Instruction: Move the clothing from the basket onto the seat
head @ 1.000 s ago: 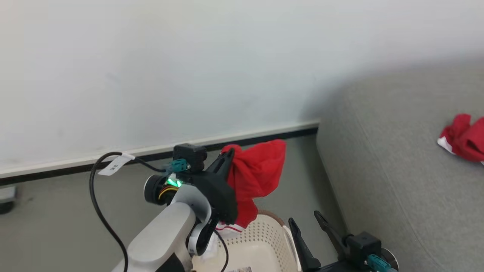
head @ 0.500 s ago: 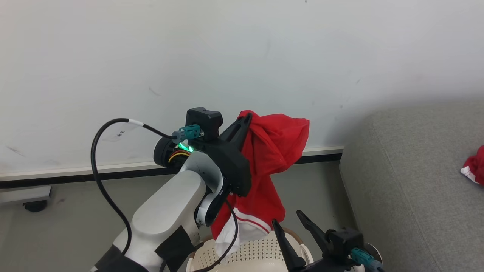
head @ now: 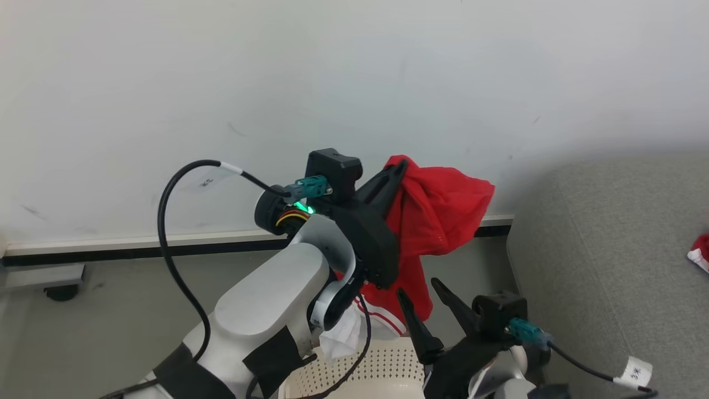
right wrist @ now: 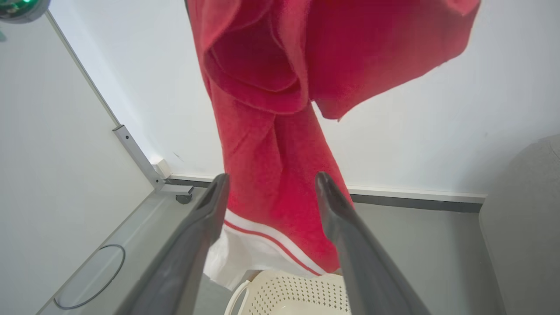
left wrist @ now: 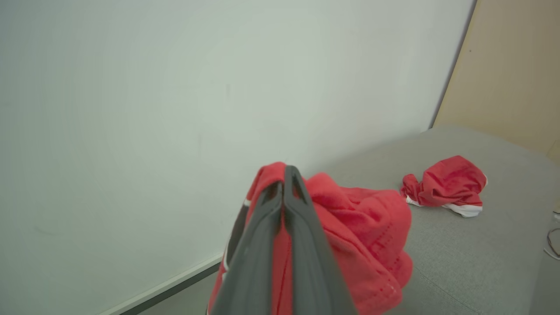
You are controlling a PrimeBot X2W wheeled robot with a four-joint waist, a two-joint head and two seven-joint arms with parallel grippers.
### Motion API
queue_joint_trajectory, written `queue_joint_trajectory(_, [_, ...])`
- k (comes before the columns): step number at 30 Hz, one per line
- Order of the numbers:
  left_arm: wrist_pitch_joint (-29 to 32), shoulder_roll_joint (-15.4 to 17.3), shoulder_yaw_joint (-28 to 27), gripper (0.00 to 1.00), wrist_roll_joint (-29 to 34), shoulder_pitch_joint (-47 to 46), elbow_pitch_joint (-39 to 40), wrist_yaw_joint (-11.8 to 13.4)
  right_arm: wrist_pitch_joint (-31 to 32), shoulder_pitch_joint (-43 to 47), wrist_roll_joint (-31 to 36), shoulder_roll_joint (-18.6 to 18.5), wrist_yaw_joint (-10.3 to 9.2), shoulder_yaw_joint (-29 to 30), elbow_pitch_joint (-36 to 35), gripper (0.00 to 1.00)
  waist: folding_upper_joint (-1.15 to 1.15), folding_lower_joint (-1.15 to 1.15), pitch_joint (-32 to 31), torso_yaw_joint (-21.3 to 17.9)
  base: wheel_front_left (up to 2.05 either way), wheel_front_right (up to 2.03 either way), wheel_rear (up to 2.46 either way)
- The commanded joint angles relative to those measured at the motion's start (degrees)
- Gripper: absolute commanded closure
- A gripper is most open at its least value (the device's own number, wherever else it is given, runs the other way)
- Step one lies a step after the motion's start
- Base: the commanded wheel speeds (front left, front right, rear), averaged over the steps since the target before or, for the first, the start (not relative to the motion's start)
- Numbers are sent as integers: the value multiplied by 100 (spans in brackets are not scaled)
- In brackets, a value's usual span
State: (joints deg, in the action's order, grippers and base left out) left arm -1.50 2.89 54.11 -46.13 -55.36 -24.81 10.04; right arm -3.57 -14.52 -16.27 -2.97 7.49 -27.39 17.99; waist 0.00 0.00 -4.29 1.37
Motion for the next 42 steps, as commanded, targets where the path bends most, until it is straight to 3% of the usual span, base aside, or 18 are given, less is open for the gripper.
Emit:
queue_joint_trajectory(1, [-35,-3,51,100,-46,-109,40,17,-22,-66,-96,24,0,-62,61,0,0,0,17,35,0,0,0])
queue_joint_trajectory(17, [-281,-2,1262,100,-1083,-684,579,286,-614,-1191,-1190,23,0,-630,1783,0,0,0,39,372,0,0,0])
queue_joint_trajectory(18, [-297,-3,1310,100,-1118,-711,595,320,-663,-1239,-1230,23,0,-665,1864,7,0,0,37,381,0,0,0])
queue_joint_trajectory(19, [-337,-1,1353,100,-1155,-742,587,332,-704,-1295,-1256,23,0,-690,1957,53,0,0,35,388,0,0,0])
queue_joint_trajectory(20, [-361,0,1389,100,-1201,-760,564,362,-740,-1345,-1282,23,0,-711,2018,91,0,0,33,393,0,0,0])
queue_joint_trajectory(21, [-387,-1,1420,100,-1243,-771,524,377,-782,-1393,-1288,24,0,-740,2093,100,0,0,31,392,0,0,0])
queue_joint_trajectory(23, [-471,-3,1465,100,-1261,-823,434,423,-842,-1449,-1288,23,0,-776,2198,100,0,0,25,385,0,0,0])
queue_joint_trajectory(24, [-532,-3,1469,86,-1280,-834,372,446,-872,-1481,-1264,23,0,-782,2266,100,0,0,25,374,0,0,0])
queue_joint_trajectory(25, [-593,-1,1488,61,-1273,-836,304,468,-894,-1522,-1212,22,0,-792,2315,100,0,0,23,360,0,0,0])
queue_joint_trajectory(26, [-660,-3,1501,12,-1263,-831,237,472,-915,-1555,-1172,22,0,-807,2342,100,0,0,23,345,0,0,0])
queue_joint_trajectory(27, [-721,-2,1484,0,-1287,-793,143,501,-933,-1566,-1145,25,0,-830,2356,100,0,0,22,318,0,0,0])
queue_joint_trajectory(33, [-1120,109,1490,0,-1155,-517,-478,373,-1008,-1497,-901,23,0,-806,2329,100,0,0,22,145,0,0,0])
queue_joint_trajectory(42, [-1374,762,1062,0,-908,279,-619,174,-720,-1095,-61,24,0,-291,1680,100,0,0,1,-237,0,0,0])
